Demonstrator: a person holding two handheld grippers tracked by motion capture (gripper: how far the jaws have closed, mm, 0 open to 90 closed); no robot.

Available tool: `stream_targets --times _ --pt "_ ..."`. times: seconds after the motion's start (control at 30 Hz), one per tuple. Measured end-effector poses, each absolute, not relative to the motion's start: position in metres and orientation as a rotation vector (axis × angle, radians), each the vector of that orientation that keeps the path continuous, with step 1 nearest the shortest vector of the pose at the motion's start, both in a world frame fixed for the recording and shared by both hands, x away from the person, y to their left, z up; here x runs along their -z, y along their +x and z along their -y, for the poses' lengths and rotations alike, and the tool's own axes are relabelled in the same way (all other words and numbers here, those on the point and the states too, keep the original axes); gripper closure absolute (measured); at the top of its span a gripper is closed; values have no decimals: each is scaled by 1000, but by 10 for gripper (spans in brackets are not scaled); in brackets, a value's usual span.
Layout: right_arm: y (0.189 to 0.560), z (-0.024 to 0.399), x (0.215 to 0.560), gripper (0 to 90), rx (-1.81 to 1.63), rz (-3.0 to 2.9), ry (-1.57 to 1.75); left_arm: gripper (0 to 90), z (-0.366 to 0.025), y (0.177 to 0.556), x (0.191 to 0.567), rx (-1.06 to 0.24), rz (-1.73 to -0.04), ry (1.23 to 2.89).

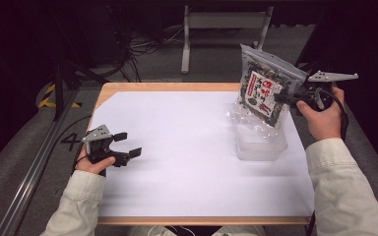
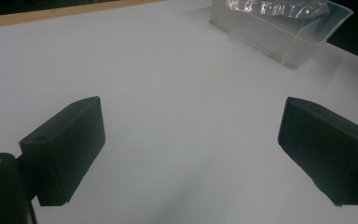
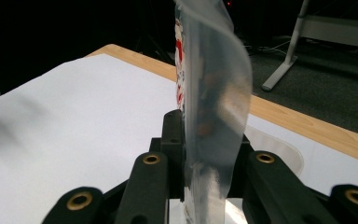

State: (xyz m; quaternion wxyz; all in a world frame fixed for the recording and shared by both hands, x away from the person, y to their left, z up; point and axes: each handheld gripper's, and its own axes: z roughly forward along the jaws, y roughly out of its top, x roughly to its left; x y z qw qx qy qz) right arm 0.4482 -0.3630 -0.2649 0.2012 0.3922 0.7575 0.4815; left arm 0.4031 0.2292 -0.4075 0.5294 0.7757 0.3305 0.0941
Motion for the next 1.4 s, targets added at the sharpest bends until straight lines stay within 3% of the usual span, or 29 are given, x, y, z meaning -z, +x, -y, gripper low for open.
stream_targets --times 1.4 --pt "442 374 296 771 -1293 -2113 1178 80 -227 403 408 -225 -779 1866"
